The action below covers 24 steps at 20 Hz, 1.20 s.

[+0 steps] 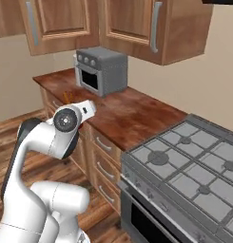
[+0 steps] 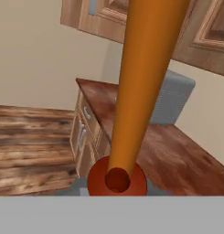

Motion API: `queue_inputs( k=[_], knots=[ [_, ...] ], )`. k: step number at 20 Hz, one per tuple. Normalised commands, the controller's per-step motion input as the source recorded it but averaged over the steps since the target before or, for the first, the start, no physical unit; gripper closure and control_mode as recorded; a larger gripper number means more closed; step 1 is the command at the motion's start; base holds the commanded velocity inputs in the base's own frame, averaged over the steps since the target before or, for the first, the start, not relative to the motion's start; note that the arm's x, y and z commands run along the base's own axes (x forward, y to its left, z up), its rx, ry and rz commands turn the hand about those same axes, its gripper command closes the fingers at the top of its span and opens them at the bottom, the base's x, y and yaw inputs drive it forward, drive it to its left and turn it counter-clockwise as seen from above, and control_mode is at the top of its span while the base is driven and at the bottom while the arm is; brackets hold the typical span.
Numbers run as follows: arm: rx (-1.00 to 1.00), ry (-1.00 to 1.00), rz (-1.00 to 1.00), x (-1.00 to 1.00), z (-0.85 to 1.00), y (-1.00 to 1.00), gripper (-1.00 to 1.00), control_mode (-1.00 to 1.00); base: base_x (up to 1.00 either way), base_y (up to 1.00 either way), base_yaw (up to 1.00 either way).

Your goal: Pick the candle and candle from the dining table and place them in the open cabinet. Close the cabinet after placing the objects.

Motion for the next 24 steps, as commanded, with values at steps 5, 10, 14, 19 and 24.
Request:
queue_inputs(
  k=[5,10,14,19,24],
  knots=[
    [0.00,0.00,0.00,0.00,0.00,0.00,1.00,1.00,0.19,0.71,0.46],
    [0.00,0.00,0.00,0.00,0.00,0.00,1.00,1.00,0.31,0.73,0.43],
    [0.00,0.00,0.00,0.00,0.00,0.00,1.00,1.00,0.67,0.64,0.37],
    [0.00,0.00,0.00,0.00,0.00,0.00,1.00,1.00,0.83,0.58,0.23],
    [0.00,0.00,0.00,0.00,0.00,0.00,1.00,1.00,0.62,0.61,0.06]
  ],
)
